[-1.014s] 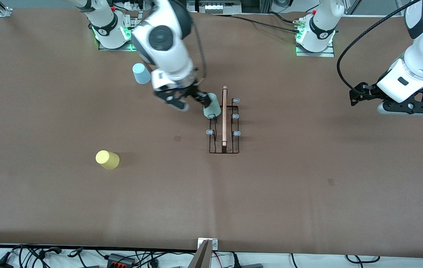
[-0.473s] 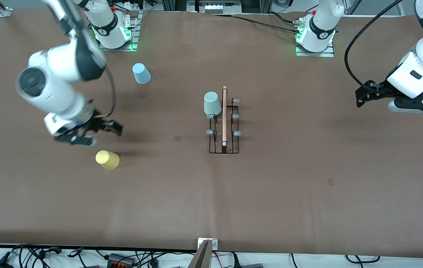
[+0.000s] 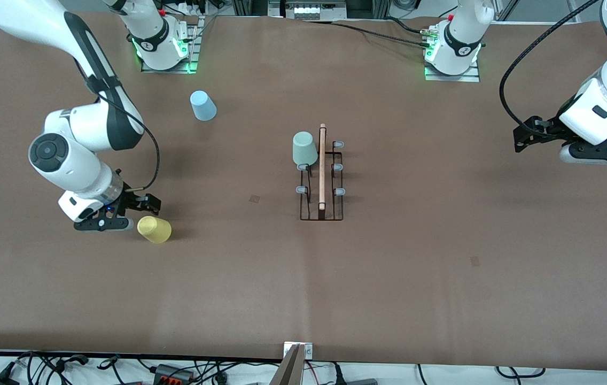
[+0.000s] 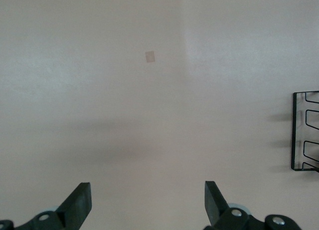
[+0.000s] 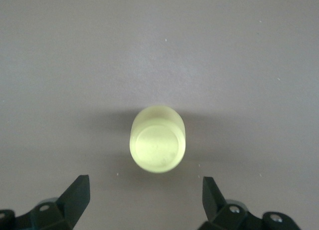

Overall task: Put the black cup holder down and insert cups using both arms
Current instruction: 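Move the right gripper to the yellow cup and grasp it, then carry the yellow cup to the rack with the right gripper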

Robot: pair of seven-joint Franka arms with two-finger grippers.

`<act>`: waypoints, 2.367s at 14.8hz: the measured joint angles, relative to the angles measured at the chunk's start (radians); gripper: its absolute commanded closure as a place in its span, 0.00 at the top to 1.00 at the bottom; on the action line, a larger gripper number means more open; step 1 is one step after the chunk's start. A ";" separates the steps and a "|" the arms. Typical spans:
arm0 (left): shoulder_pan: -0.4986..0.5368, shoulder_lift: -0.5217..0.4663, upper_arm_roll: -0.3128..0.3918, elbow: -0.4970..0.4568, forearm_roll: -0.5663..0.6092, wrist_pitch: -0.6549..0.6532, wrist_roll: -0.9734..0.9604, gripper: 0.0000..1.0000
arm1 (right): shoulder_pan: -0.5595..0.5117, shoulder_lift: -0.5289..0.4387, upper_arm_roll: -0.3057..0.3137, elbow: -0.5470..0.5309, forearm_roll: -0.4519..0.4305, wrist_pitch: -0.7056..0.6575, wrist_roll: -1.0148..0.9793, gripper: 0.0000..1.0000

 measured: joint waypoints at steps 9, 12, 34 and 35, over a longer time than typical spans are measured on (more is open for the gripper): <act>-0.002 0.000 -0.002 0.013 0.000 -0.004 0.000 1.00 | 0.004 0.113 -0.030 0.000 -0.007 0.174 -0.082 1.00; -0.002 0.000 -0.002 0.013 0.000 -0.006 0.000 1.00 | 0.005 0.128 -0.030 0.001 -0.007 0.182 -0.082 1.00; 0.001 0.000 0.001 0.015 0.000 -0.025 0.000 1.00 | 0.484 -0.052 -0.002 0.162 0.031 -0.110 0.729 0.17; 0.001 0.000 0.001 0.015 0.000 -0.026 0.000 1.00 | 0.525 -0.025 -0.004 0.215 0.031 -0.139 0.792 0.17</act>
